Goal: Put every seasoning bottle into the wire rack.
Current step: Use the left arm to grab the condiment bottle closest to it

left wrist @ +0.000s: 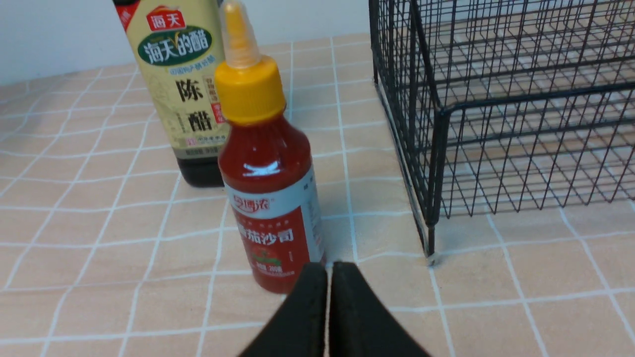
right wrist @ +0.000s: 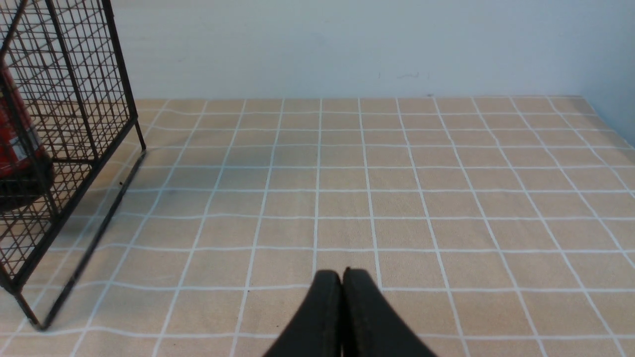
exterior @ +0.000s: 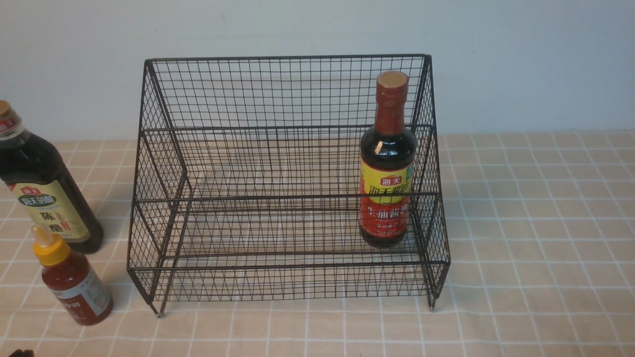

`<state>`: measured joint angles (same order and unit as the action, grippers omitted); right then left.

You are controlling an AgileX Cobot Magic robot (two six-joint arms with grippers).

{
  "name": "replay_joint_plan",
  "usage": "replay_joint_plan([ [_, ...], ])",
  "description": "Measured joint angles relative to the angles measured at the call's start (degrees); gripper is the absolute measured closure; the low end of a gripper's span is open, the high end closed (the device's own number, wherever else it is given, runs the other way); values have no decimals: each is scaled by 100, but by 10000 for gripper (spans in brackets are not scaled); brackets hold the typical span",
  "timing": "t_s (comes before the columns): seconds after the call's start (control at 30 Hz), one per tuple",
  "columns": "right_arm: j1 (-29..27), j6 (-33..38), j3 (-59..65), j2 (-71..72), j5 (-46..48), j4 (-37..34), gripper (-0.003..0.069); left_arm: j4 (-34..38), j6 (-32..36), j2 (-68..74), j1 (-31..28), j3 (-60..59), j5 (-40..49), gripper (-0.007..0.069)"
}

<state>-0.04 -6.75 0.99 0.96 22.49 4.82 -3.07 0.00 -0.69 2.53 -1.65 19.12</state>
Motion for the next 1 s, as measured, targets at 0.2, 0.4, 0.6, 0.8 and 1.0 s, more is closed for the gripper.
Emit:
replay_joint_plan([
  [0.2, 0, 0, 0, 0, 0, 0, 672, 620, -347, 0, 0, 0, -1359, 631],
  [0.4, 0, 0, 0, 0, 0, 0, 672, 888, -979, 0, 0, 0, -2967, 631],
  [0.6, 0, 0, 0, 0, -1, 0, 672, 875, -1312, 0, 0, 578, -3386, 631],
  [0.8, 0, 0, 0, 0, -1, 0, 672, 822, -1274, 1216, 0, 2862, 162, 631],
  [1.0, 0, 0, 0, 0, -6, 0, 672, 764, -952, 3725, 0, 4791, 4091, 631],
])
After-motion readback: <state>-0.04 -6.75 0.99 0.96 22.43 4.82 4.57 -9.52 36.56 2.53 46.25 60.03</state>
